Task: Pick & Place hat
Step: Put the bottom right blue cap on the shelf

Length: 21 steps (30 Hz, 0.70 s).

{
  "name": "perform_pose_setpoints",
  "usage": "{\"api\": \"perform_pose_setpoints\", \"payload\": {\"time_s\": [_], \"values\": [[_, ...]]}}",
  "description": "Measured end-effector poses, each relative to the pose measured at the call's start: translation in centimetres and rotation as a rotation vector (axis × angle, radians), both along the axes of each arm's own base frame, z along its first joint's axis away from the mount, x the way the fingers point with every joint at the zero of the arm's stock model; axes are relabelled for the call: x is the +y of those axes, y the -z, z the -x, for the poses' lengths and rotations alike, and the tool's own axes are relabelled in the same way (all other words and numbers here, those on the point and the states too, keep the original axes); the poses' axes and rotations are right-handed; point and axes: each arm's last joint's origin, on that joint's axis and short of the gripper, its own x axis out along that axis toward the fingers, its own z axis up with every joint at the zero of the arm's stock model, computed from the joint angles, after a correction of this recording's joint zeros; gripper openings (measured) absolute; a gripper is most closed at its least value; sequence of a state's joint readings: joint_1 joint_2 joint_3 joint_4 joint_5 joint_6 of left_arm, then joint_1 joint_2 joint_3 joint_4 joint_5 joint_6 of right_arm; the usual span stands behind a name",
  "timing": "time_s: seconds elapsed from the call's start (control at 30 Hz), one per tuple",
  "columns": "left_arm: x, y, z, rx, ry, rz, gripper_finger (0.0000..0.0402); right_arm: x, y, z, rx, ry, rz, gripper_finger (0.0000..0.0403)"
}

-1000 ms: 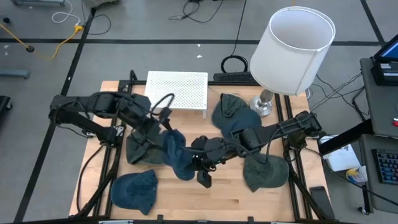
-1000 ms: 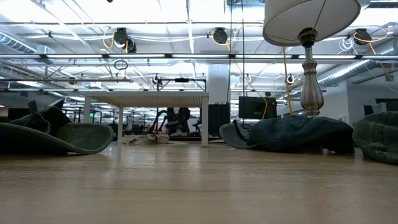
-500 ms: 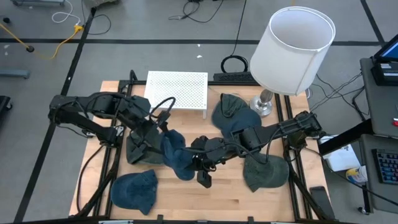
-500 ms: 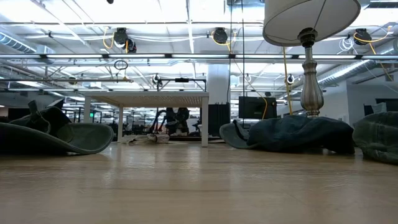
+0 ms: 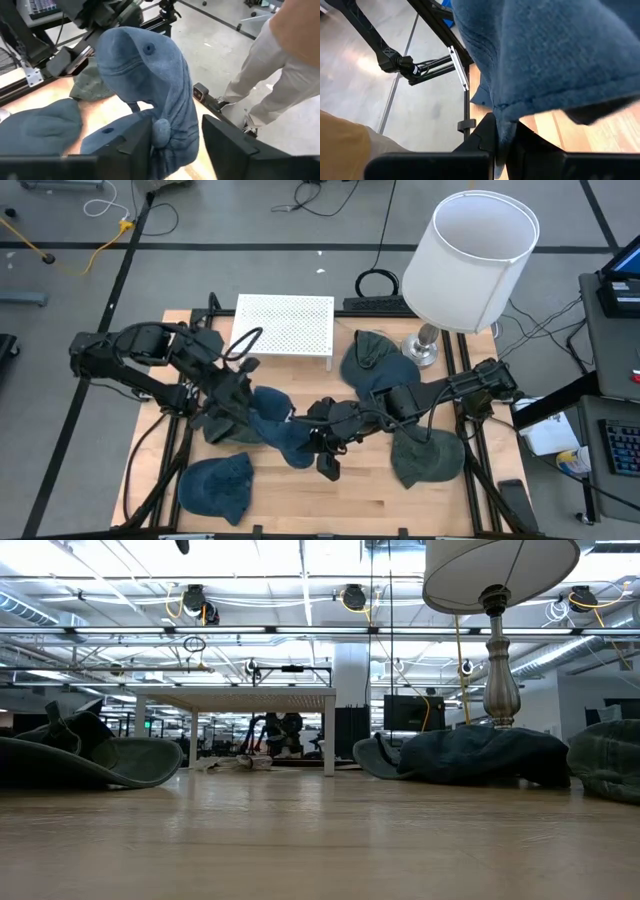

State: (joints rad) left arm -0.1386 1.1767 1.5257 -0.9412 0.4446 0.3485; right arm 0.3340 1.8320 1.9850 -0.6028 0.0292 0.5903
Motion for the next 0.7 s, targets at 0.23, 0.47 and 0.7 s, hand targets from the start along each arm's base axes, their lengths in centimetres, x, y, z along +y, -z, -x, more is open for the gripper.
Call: {"api": "perform_pose_setpoints", "payload": {"time_s": [0.23, 0.47, 0.7], "values": [[-0.16, 0.04, 0.06, 0.011, 0.003, 0.007, 0.0067, -0.03, 0.00, -0.01, 0.000, 0.000, 0.000, 0.0006], [-0.06, -0.39, 0.71, -0.016, 0.002, 0.012, 0.0025, 0.00, -0.10, -0.06, -0.011, -0.002, -0.005, 0.0008], [0.06, -0.38, 0.69, -0.021, -0.037, -0.013, 0.0025, 0.24, -0.79, -0.03, -0.072, -0.053, -0.003, 0.0073]]}}
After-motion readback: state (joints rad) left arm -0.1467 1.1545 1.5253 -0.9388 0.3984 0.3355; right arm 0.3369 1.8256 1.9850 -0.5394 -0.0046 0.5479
